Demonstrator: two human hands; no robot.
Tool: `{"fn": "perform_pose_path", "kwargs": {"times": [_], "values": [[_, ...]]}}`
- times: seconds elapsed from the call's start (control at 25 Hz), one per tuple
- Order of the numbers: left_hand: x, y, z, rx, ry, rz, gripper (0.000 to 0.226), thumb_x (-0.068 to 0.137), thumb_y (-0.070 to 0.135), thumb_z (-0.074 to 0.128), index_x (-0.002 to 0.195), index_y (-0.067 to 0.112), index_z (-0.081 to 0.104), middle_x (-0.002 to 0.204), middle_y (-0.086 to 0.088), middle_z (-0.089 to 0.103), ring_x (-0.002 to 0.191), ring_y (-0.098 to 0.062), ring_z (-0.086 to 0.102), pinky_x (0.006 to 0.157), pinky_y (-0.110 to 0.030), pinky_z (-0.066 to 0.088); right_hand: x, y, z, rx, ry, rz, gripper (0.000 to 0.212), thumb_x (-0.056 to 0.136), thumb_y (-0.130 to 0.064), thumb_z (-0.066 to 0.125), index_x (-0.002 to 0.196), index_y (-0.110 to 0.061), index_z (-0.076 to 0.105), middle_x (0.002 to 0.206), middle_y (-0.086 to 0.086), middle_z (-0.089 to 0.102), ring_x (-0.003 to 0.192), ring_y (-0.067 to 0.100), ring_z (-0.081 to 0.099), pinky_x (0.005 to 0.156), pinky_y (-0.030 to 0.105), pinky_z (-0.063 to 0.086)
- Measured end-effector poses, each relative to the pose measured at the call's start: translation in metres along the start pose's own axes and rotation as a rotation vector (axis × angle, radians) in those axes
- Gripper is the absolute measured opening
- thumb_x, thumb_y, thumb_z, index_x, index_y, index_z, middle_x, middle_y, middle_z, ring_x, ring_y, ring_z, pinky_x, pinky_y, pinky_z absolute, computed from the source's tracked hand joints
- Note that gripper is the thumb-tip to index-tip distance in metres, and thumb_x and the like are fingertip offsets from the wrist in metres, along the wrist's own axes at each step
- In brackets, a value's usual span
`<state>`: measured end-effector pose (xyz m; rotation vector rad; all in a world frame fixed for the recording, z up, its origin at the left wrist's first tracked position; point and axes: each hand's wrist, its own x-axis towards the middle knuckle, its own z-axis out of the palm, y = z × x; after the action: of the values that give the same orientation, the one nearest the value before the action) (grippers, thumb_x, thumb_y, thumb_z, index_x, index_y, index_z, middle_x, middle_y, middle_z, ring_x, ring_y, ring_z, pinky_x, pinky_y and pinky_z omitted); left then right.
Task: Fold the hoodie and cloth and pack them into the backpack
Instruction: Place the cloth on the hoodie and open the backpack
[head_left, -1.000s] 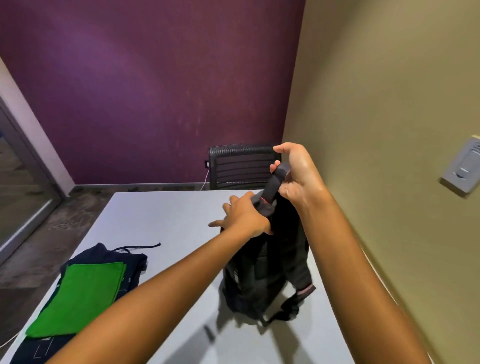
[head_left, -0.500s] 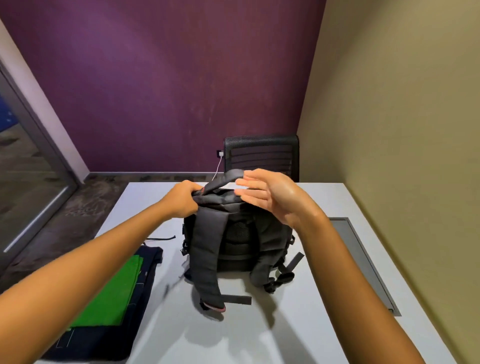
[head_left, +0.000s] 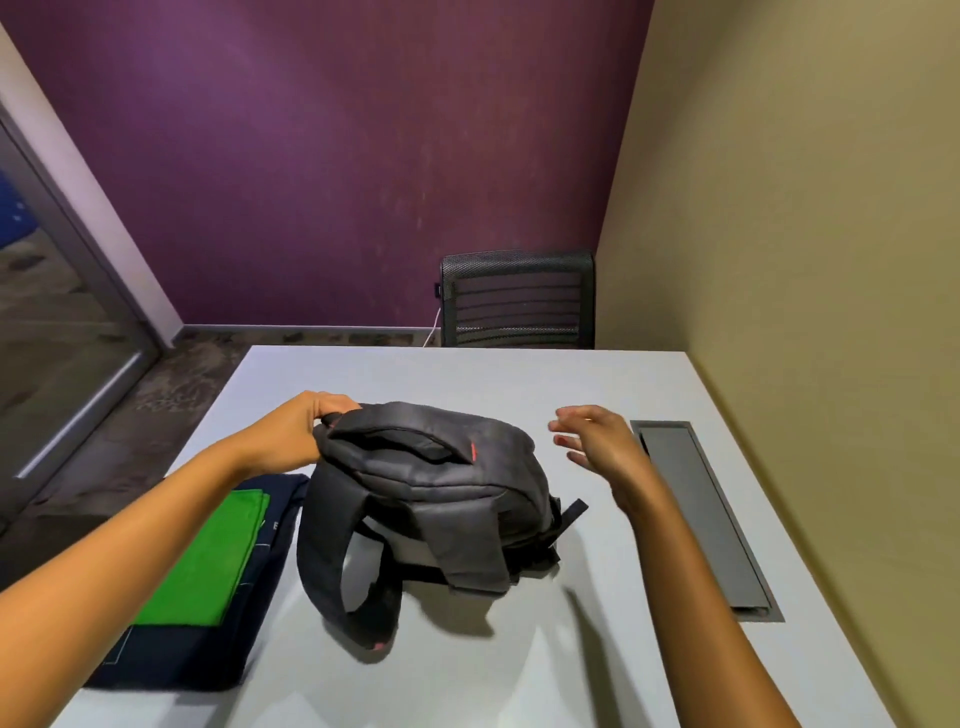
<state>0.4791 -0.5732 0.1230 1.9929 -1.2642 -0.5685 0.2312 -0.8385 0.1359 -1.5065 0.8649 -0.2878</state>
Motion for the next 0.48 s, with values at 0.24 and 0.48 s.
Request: {"fn": "perform_pose_path", "kwargs": {"times": [0.24,0.48], "values": [[-0.014,0.038,0.051,-0.103,0.113,-0.014,0.030,0.075,-0.012,0.077,0.089,0.015,0.078,0.094,0.008,0.073,0.093,-0.010,0.069,0.078,-0.024,0.055,-0.053,-0.030,0.052,-0.319,-0.374,-0.556,0.039,0.081,-0.058,0.071,0.112,-0.034,0.063,0.115,-0.019,0.065,0.110,0.000,0.060,0.092,0.021,0.050],[-0.041,0.018,0.083,-0.144,0.412,-0.204,0.074,0.068,-0.001,0.082,0.124,0.042,0.060,0.134,0.010,0.044,0.124,-0.008,0.046,0.095,-0.016,0.040,-0.055,-0.022,0.064,-0.674,-0.334,-0.714,0.024,0.075,-0.042,0.079,0.095,-0.033,0.069,0.093,-0.019,0.068,0.087,0.000,0.062,0.077,0.025,0.051]]}}
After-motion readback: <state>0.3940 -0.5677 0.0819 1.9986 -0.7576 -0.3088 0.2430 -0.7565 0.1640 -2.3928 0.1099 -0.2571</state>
